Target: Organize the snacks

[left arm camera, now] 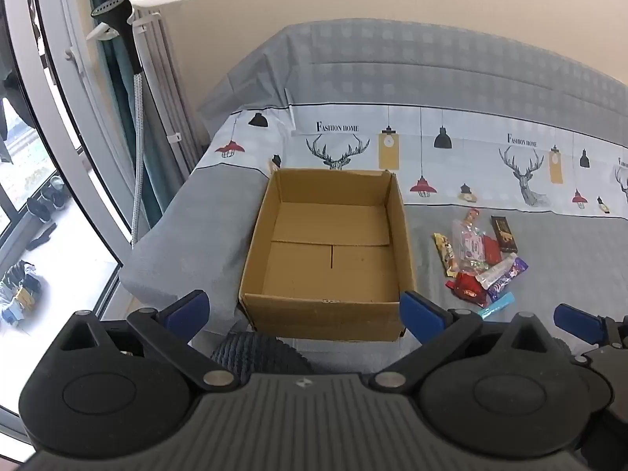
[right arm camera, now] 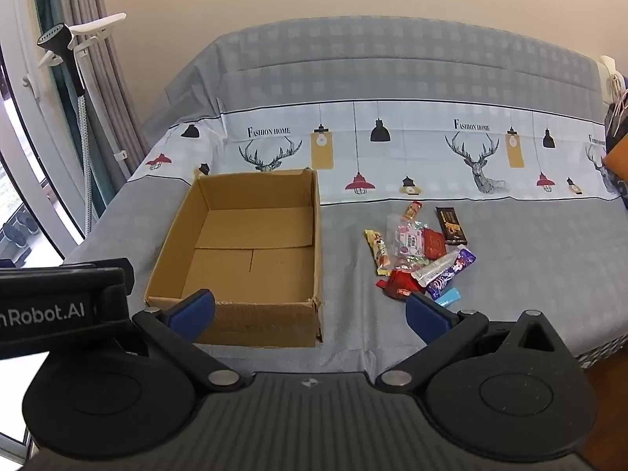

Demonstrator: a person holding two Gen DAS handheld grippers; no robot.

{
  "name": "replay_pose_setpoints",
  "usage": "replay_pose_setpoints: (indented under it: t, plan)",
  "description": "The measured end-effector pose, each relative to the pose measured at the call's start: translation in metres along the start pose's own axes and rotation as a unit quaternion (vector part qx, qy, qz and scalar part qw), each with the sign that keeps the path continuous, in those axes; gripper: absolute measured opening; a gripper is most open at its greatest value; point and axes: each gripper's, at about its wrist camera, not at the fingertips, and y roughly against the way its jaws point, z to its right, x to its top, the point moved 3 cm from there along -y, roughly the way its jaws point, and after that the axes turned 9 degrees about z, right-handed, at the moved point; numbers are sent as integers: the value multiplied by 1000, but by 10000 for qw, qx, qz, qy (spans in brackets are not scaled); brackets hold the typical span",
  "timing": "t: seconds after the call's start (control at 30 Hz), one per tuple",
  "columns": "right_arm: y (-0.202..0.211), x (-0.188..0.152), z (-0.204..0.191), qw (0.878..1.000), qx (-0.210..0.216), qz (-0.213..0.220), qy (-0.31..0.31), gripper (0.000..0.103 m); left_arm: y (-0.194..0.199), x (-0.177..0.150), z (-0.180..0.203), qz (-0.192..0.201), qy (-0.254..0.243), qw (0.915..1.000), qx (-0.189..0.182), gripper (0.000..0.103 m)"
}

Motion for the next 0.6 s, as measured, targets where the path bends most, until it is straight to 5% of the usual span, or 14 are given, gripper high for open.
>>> replay_pose_setpoints:
  t: [0.6]
  plan:
    - [-5,-6,0,9999,34,-82,94,103,-1,-4,-1,-40,-16,10000,-8,103]
